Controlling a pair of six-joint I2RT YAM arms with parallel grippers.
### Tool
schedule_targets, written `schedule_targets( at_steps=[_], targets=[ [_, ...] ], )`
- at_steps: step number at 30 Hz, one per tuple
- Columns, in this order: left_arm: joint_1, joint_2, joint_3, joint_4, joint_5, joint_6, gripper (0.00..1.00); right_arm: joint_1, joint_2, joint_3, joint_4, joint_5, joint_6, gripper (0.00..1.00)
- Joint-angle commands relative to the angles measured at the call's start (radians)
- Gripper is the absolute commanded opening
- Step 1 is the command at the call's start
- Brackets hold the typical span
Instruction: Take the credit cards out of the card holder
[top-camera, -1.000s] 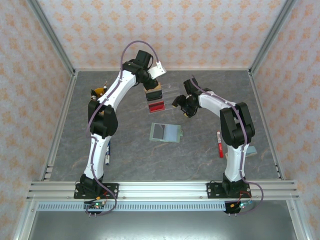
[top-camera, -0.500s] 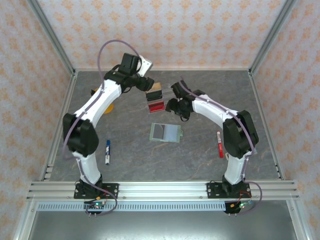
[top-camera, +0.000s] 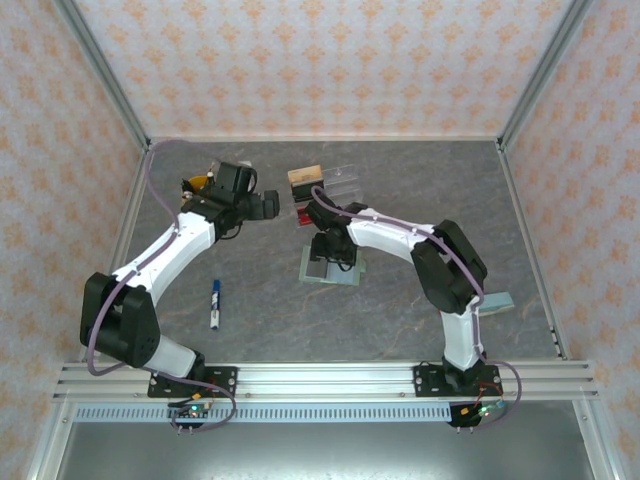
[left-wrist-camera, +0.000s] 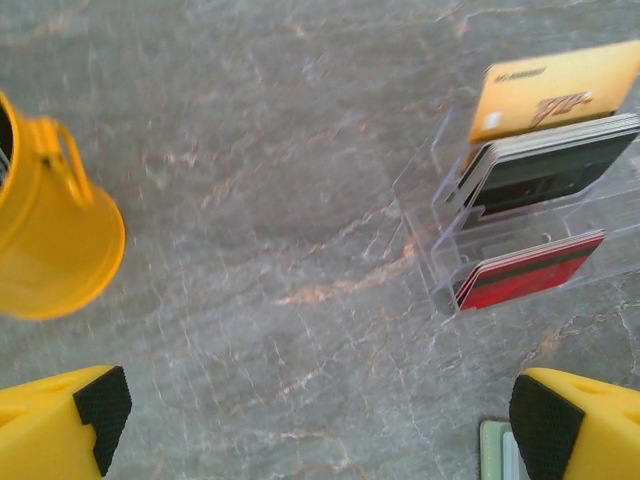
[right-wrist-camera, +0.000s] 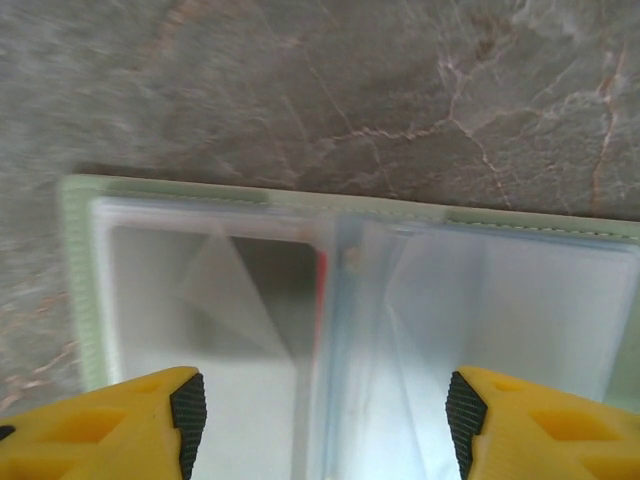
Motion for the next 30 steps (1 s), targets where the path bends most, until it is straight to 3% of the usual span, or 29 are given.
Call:
schedule_targets(
  at_steps=[1, 7, 12, 17, 26, 30],
  targets=[
    [0.005, -0.032, -0.054, 0.015, 0.043, -0.111, 1.0, 0.0, 0.024, 0.011, -0.028, 0.036, 0.011, 0.65],
    [0.005, 0.001, -0.121, 0.016, 0.159, -0.162, 0.95, -0.001, 0.048, -0.008, -0.047, 0.077, 0.002, 0.57],
    [0.002, 0.038, -0.198, 0.139, 0.416, -0.22, 0.8, -0.005, 0.059, -0.031, -0.044, 0.085, -0.02, 0.45],
    [-0.031, 0.073, -0.259, 0.26, 0.572, -0.323, 0.62, -0.025, 0.024, -0.096, 0.023, 0.059, -0.04, 0.38],
    [-0.133, 0.143, -0.258, 0.326, 0.629, -0.386, 0.35, -0.063, -0.024, -0.194, 0.133, -0.026, -0.051, 0.32],
    [-0.15, 0.192, -0.238, 0.305, 0.609, -0.396, 0.31, -0.065, -0.029, -0.215, 0.148, -0.033, -0.062, 0.31]
  ],
)
